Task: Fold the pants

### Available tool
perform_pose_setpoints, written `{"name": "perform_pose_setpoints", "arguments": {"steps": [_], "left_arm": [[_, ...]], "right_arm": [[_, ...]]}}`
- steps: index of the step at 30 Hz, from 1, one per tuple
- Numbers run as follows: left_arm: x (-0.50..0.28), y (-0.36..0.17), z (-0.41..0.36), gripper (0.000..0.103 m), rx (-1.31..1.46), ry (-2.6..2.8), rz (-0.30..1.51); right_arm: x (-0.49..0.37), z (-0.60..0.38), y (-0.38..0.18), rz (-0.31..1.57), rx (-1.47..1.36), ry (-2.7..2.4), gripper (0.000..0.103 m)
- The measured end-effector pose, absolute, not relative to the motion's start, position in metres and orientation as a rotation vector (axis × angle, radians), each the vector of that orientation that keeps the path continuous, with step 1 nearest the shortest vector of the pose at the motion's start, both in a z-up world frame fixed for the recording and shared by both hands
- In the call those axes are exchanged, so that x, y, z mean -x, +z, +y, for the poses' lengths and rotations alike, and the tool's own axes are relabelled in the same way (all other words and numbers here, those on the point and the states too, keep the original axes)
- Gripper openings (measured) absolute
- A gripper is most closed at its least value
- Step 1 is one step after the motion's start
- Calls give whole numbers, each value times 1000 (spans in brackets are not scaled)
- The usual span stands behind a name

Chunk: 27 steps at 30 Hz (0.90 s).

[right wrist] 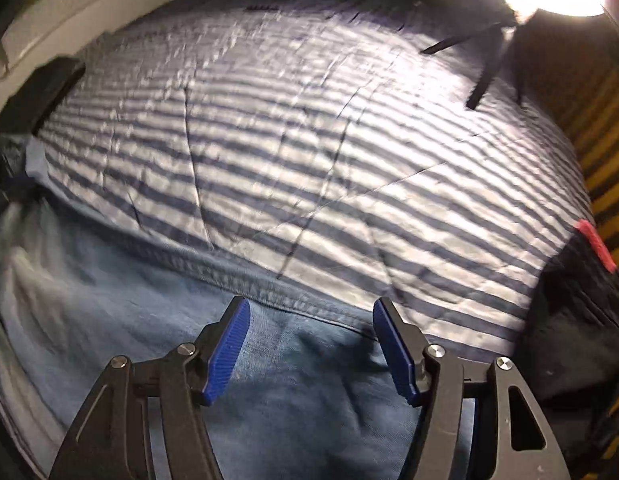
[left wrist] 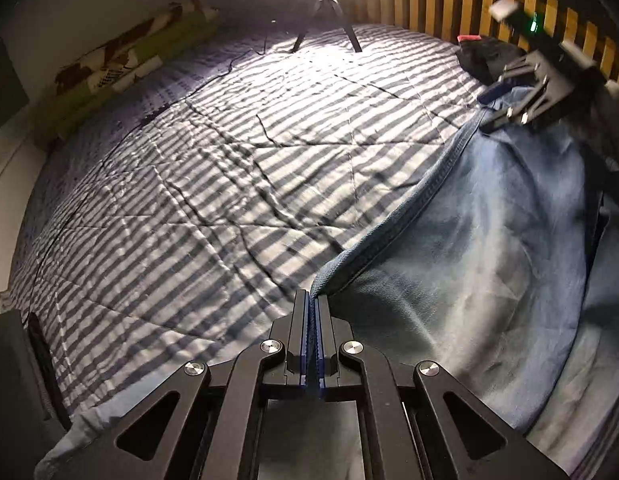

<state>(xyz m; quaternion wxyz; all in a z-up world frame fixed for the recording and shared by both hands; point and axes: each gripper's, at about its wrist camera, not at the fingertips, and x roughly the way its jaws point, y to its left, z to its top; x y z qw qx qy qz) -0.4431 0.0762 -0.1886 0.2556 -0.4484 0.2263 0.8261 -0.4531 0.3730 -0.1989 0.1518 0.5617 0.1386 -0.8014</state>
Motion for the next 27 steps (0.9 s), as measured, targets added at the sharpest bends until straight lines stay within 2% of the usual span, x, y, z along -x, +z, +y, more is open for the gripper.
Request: {"name": "perform_pose_setpoints", "arguments": {"steps": [3,5,7,11,17,20,21,22,23,24,27], "left_arm": [[442,-187,78,2,1201,2245,634],[441,-186,80,2,1178,2256,651],[438,-181,82,2,1155,2273,656],[435,-160,75,2,1096,2335,652],[447,-129,59,2,1036,2433,660],[461,-122,48,2,1051,2479,654],[468,-124,43,2,1078,2492,649],[474,-129,40,2,1103,2500,662],[480,-137,37,2,1141,2502,681],[488,-148,33,2,1193,2499,688],[500,-171,28,7,1292,2493,696]], "right_arm": [[452,372,-211,423,-1647,-2290,61],[448,373,-212,394,-1645,-2299,51],[444,370,-210,383,-1641,-2281,2],[436,364,-189,388,-1568,-2368,1],[438,376,-125,149,-1303,-2553,1],[438,373,-97,156,-1178,-2579,6],[439,375,-91,175,-1171,-2608,18],[438,380,-86,170,-1171,-2629,43],[436,393,-80,135,-1170,-2667,55],[433,404,-77,106,-1168,-2696,62],[424,444,-78,25,-1247,-2738,62]]}}
